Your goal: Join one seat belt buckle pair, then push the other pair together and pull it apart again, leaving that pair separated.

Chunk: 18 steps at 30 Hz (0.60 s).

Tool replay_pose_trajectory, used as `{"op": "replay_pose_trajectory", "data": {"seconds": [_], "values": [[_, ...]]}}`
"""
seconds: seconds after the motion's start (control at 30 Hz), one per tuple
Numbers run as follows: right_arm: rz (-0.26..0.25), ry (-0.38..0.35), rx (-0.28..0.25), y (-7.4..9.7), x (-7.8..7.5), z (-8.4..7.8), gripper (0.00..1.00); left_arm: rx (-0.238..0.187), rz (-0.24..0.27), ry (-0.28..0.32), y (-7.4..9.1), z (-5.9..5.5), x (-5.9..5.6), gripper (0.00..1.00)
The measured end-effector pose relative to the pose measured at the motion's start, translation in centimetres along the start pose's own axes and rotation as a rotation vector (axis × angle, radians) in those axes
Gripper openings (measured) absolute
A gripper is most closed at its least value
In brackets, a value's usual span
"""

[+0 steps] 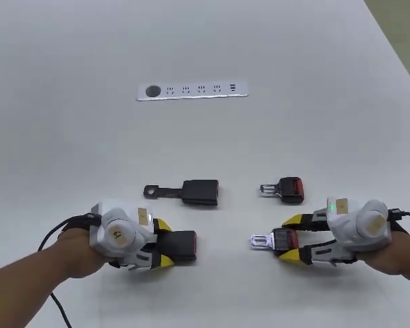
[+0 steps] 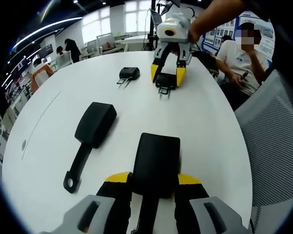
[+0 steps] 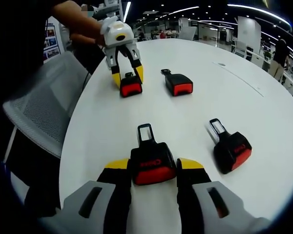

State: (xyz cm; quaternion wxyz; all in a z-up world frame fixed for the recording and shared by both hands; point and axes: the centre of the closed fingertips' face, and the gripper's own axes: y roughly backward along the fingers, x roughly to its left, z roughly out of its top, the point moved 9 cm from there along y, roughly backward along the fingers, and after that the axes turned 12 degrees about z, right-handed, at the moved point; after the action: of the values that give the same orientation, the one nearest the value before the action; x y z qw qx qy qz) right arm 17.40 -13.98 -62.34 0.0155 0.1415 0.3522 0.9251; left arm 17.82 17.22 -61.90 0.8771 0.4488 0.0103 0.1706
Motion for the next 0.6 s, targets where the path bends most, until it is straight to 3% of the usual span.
{"op": "replay_pose_trajectory", "data": {"seconds": [0.23,0.6], "values": [[0.004,0.003,-0.019,-0.8,-0.1,0.5,0.34,0.004,-0.002,-0.003,0.0,0.0,0.1,0.34],[0.031,0.023,-0.05,-3.4,0.5,2.5,0.34,0.01,-0.004,-0.009,0.0,0.0,0.0,0.34]]}}
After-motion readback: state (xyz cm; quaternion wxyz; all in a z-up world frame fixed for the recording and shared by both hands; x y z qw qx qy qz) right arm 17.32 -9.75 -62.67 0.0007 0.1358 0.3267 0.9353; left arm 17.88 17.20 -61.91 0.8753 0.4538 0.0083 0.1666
